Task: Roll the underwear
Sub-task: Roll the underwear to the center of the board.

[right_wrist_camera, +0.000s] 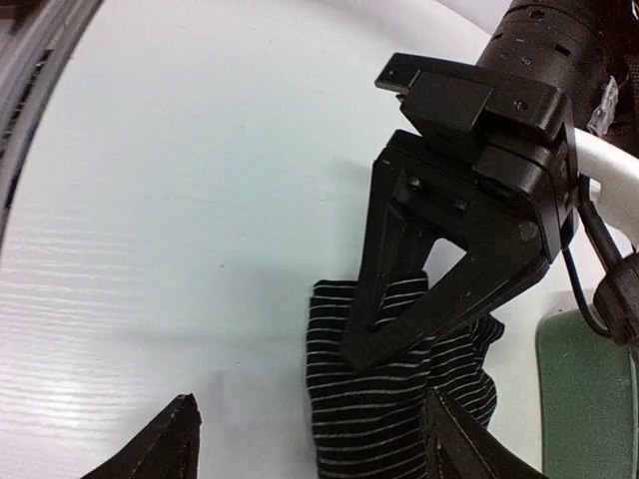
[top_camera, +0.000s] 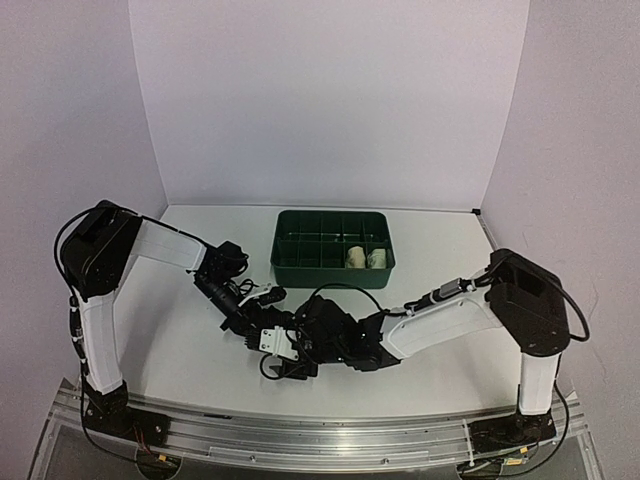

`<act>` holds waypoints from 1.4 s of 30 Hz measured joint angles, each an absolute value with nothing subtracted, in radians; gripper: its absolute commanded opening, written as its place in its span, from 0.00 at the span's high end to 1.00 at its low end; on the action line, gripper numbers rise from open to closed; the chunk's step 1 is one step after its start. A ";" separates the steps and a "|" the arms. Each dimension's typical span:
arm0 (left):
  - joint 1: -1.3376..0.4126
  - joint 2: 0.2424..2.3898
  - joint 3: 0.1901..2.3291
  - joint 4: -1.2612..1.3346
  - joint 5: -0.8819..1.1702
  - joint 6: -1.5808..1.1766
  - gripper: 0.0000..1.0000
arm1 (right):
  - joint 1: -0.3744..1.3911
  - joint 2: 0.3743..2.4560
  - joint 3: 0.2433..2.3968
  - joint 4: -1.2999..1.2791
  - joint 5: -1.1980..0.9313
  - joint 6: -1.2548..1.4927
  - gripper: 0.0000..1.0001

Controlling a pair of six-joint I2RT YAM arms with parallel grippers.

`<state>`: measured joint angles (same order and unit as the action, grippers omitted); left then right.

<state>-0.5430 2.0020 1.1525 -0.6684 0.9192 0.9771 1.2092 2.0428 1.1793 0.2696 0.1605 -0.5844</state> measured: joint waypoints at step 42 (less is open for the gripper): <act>-0.588 1.380 0.555 -0.219 0.703 1.330 0.33 | 1.062 2.225 1.451 0.048 -0.503 0.209 1.00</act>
